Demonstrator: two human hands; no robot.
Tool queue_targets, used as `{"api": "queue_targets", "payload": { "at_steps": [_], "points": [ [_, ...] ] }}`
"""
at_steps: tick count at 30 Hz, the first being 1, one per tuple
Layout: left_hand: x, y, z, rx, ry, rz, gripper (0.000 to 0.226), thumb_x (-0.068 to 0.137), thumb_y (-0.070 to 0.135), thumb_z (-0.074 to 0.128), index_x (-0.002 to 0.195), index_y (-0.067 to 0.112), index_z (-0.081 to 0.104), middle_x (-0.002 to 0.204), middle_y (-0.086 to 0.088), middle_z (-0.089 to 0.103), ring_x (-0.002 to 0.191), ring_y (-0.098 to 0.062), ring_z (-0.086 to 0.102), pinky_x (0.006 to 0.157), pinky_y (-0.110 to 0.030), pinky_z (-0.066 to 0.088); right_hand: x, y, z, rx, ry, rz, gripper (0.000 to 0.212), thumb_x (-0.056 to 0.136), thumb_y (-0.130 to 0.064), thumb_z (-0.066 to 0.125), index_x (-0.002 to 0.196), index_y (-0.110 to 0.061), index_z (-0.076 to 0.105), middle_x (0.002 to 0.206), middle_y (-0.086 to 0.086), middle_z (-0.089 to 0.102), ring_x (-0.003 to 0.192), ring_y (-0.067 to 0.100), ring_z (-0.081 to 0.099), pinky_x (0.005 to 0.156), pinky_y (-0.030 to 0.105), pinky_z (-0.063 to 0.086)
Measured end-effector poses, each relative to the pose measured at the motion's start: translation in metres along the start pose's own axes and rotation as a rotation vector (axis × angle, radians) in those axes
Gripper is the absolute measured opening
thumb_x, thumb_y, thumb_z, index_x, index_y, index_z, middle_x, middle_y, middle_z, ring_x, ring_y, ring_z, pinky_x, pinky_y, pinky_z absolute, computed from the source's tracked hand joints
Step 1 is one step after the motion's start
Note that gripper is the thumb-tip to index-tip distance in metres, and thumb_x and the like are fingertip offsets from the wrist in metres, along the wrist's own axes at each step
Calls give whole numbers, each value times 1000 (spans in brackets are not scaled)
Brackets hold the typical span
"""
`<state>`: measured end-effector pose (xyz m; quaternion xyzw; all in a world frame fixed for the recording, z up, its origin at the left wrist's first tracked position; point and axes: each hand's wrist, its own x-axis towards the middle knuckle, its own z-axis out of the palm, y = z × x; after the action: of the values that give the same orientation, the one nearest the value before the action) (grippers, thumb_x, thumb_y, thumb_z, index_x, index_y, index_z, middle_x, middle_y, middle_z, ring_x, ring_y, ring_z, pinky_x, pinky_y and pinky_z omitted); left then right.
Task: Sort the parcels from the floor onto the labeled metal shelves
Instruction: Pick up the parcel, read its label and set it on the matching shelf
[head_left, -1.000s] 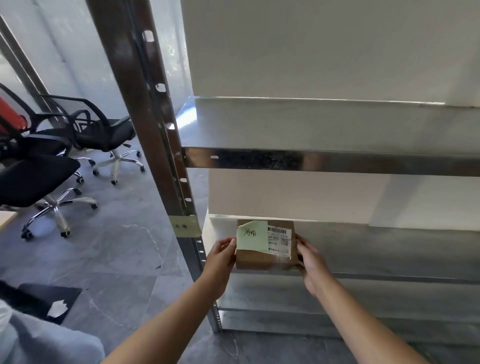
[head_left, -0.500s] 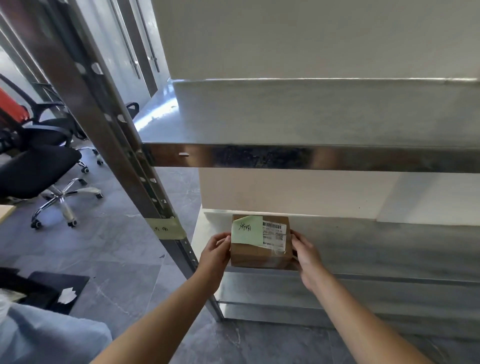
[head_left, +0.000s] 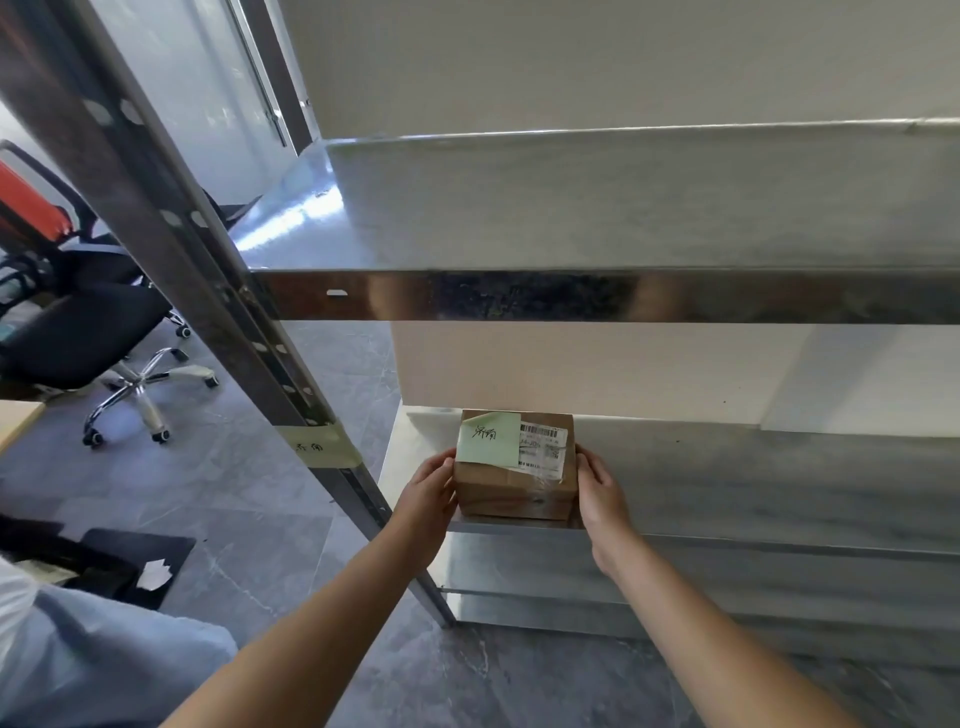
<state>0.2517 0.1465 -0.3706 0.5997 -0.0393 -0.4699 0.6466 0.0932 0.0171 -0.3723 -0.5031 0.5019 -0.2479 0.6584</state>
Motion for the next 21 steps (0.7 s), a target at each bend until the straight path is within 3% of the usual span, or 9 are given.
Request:
{"api": "queue_targets", "payload": {
  "at_steps": [5, 8, 10, 12, 14, 17, 19, 21],
  "points": [
    [-7, 12, 0, 56, -20, -5, 42, 104, 28, 46, 144, 15, 53, 146, 0, 57, 139, -18, 45, 119, -37, 32, -4, -6, -1, -82, -65, -26, 39, 107, -32, 33, 136, -22, 56, 130, -3, 63, 119, 15, 56, 99, 29, 44],
    [-15, 24, 9, 97, 56, 41, 43, 103, 30, 50, 143, 13, 52, 148, 0, 54, 144, -18, 41, 119, -35, 30, -11, -18, -3, -90, -84, -106, 31, 107, -27, 34, 125, -22, 59, 119, -8, 65, 102, 1, 59, 83, 13, 46],
    [-25, 32, 21, 171, 100, 113, 39, 104, 28, 47, 142, 19, 54, 149, 0, 53, 144, -21, 40, 118, -37, 34, -16, -27, -6, -101, -70, -183, 32, 105, -22, 41, 134, -19, 56, 132, -7, 59, 114, 4, 56, 96, 15, 43],
    [-43, 40, 39, 255, 126, 196, 37, 105, 26, 45, 141, 25, 56, 141, 0, 56, 134, -22, 46, 105, -31, 46, -21, -36, -11, -133, -59, -271, 39, 104, -20, 45, 142, -15, 49, 148, 1, 48, 134, 12, 45, 114, 28, 34],
    [-62, 48, 59, 331, 80, 266, 38, 107, 27, 42, 143, 27, 52, 133, 4, 53, 121, -16, 47, 85, -19, 46, -28, -46, -18, -168, -56, -335, 41, 104, -19, 43, 145, -15, 46, 152, 1, 43, 140, 14, 38, 117, 30, 29],
    [-87, 53, 87, 482, -23, 378, 42, 108, 32, 38, 150, 31, 43, 140, 7, 46, 122, -11, 45, 98, -26, 39, -45, -63, -32, -296, -26, -445, 44, 105, -25, 40, 149, -22, 41, 157, -5, 35, 145, 12, 29, 120, 35, 25],
    [-99, 52, 103, 608, -78, 489, 44, 108, 36, 37, 152, 34, 38, 157, 7, 39, 138, -17, 42, 112, -34, 35, -56, -73, -43, -415, 14, -530, 45, 106, -28, 37, 150, -25, 37, 160, -6, 29, 148, 10, 21, 121, 36, 21],
    [-108, 50, 116, 759, -133, 615, 47, 107, 40, 35, 154, 35, 32, 166, 7, 26, 152, -19, 27, 122, -41, 23, -68, -81, -56, -529, 86, -609, 46, 106, -31, 36, 152, -26, 35, 161, -7, 27, 150, 10, 16, 122, 36, 18]
  ]
}}
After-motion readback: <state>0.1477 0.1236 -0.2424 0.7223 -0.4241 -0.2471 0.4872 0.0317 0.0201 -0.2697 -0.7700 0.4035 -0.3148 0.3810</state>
